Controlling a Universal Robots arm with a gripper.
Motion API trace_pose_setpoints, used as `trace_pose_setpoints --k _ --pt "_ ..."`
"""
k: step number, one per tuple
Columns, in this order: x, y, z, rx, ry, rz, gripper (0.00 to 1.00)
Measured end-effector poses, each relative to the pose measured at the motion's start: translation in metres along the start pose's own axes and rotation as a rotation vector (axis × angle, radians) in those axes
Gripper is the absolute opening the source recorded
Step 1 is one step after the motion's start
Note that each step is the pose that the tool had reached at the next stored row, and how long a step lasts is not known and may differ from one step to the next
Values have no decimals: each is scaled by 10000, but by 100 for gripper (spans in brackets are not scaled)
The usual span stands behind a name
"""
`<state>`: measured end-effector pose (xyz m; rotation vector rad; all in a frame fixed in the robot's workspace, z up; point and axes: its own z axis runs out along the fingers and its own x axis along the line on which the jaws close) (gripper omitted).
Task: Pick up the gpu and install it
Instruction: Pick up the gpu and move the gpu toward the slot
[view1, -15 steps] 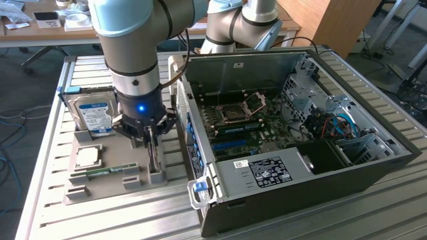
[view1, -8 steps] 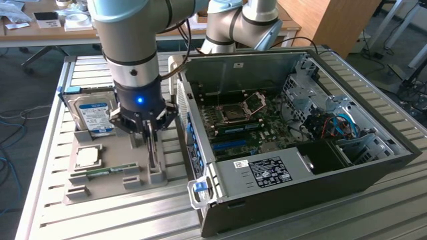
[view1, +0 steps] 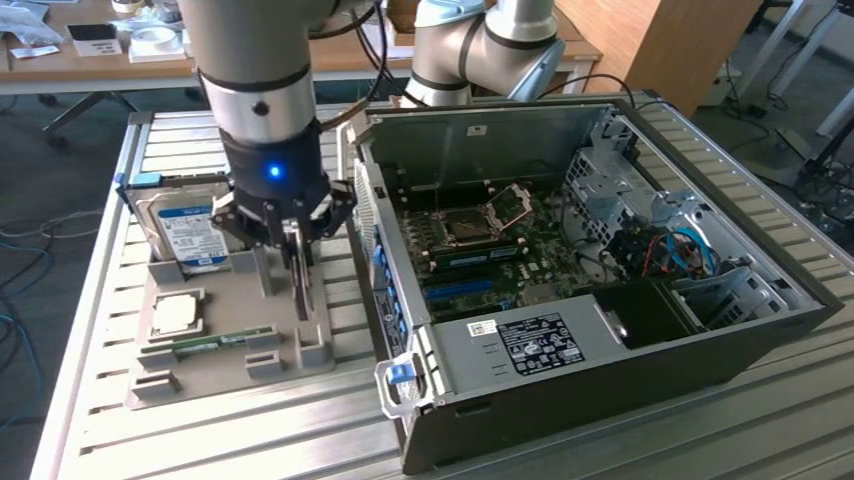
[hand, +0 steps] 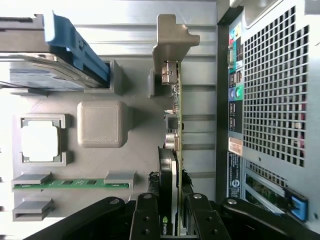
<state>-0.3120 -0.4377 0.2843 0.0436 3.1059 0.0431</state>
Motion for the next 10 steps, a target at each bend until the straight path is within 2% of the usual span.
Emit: trace_pose_setpoints --k 10 --pt "-12 11 -370 -2 -67 -1 27"
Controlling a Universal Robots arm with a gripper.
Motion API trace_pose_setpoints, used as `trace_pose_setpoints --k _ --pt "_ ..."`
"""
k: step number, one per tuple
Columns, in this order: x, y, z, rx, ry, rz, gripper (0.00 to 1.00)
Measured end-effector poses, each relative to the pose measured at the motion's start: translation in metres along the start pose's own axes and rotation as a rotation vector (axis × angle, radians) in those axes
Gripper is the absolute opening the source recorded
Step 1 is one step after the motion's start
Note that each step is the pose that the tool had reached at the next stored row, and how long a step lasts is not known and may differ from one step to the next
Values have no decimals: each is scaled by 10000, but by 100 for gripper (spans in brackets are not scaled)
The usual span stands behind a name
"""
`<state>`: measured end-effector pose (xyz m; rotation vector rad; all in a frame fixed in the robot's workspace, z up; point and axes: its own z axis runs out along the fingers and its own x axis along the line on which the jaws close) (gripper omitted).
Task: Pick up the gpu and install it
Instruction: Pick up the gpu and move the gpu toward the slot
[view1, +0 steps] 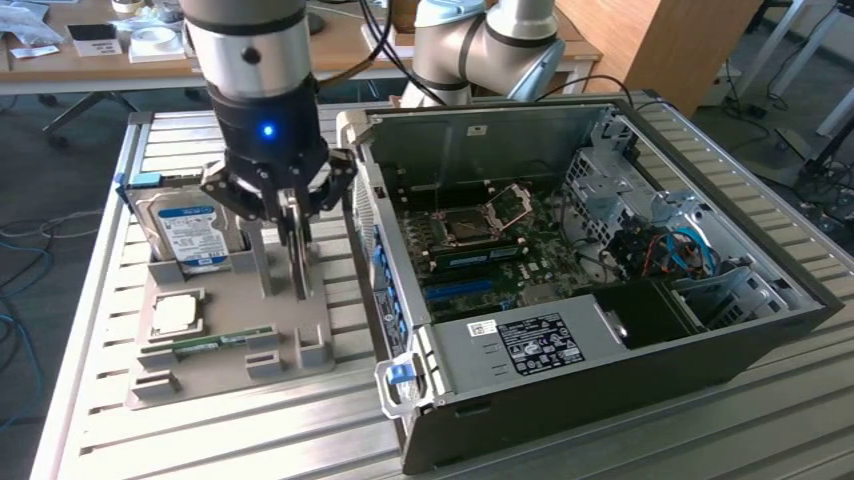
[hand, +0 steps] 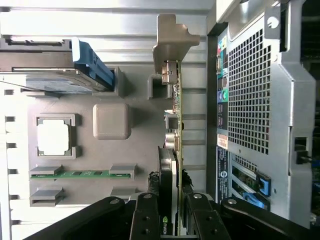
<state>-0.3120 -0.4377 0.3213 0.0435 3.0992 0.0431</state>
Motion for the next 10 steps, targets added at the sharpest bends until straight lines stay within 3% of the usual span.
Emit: trace_pose_setpoints --k 10 --pt "-15 10 -367 -3 -88 -2 27"
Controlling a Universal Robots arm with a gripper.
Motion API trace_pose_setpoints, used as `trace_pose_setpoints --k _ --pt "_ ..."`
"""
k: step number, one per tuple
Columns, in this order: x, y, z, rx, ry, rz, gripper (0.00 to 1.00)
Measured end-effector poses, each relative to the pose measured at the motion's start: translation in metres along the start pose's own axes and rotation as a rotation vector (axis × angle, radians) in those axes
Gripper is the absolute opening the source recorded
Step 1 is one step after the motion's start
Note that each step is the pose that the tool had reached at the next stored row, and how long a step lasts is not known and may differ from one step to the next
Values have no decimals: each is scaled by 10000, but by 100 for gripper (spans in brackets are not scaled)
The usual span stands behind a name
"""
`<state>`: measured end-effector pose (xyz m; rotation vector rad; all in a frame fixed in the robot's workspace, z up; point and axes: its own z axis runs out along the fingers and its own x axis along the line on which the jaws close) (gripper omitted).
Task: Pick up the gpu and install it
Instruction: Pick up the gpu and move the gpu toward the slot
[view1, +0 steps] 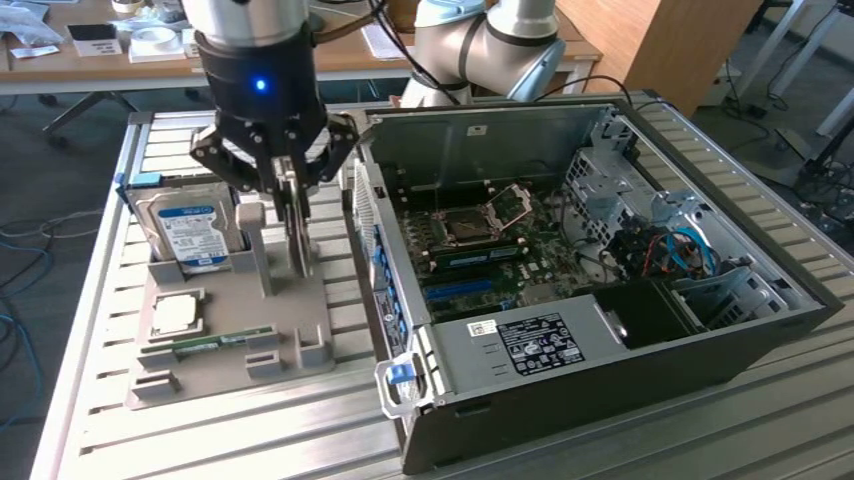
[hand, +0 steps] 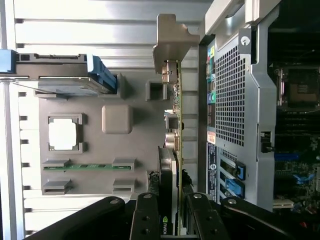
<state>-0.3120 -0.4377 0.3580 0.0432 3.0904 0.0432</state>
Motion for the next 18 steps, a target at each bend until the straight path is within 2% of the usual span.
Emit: trace_pose_setpoints --k 1,3,10,18 --pt "-2 1 -32 0 -9 0 27" --pt "-8 5 -160 -2 -56 -1 27" --pt "-19 11 -387 -5 -153 -4 27" --pt "-31 18 -622 -6 -227 -6 27"
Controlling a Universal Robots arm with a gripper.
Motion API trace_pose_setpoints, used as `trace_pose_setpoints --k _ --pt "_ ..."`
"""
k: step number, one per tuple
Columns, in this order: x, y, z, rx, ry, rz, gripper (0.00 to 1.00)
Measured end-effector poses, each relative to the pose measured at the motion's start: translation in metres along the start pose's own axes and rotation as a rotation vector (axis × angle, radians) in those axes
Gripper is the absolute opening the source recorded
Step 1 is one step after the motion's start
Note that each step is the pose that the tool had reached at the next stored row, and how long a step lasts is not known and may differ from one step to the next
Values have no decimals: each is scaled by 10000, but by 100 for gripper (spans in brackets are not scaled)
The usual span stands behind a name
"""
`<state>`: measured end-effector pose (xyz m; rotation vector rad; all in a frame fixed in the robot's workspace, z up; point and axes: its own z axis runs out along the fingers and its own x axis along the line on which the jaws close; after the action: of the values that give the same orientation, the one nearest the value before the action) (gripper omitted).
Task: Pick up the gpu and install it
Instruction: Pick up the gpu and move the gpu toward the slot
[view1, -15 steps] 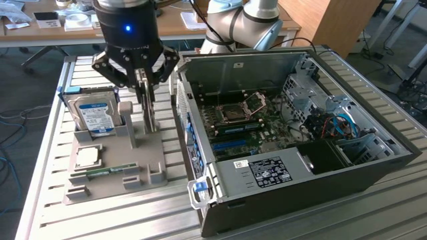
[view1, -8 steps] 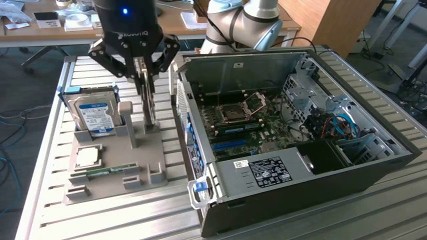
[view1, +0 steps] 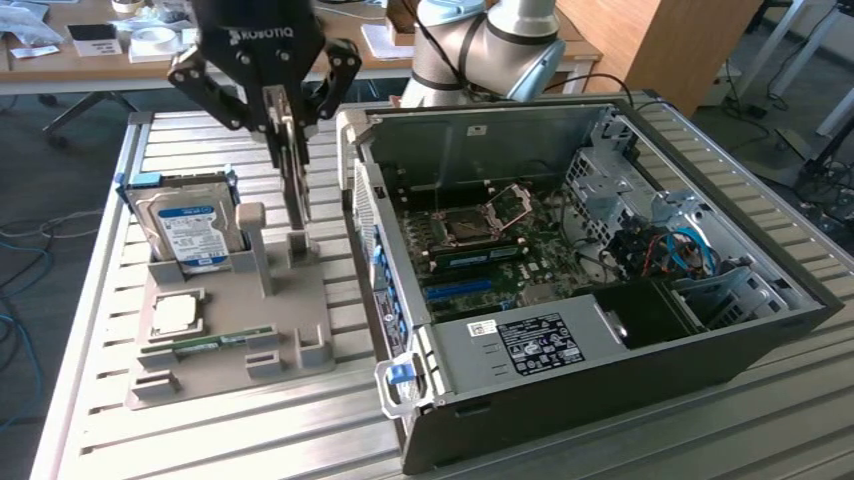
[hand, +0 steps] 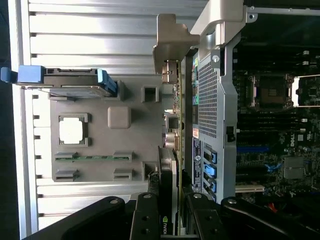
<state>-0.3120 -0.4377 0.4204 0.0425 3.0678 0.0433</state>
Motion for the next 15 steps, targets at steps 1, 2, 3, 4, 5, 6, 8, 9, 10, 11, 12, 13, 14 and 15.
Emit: trace_pose_setpoints --k 1,2,3,4,5,6,8,9,10,11,12,13,14,15 --pt "-2 1 -27 -1 -9 0 27" --pt "-4 2 -57 -1 -17 -1 27" --pt "-6 2 -82 -2 -27 -1 27" --pt "-8 3 -108 -2 -35 -1 27" --pt "-9 4 -132 -2 -43 -1 27" --pt "-11 4 -150 -3 -51 -1 27" --pt "-12 5 -161 -4 -59 -2 27" --pt "-12 5 -162 -3 -60 -2 27" --pt "-12 5 -162 -3 -59 -2 27" --pt "-12 5 -162 -3 -59 -2 27" --pt "-13 5 -162 -3 -59 -2 27" --pt "-20 6 -163 -1 -57 -1 27" --pt "-34 6 -162 -1 -58 0 27" --pt "-57 6 -159 -3 -58 -1 27"
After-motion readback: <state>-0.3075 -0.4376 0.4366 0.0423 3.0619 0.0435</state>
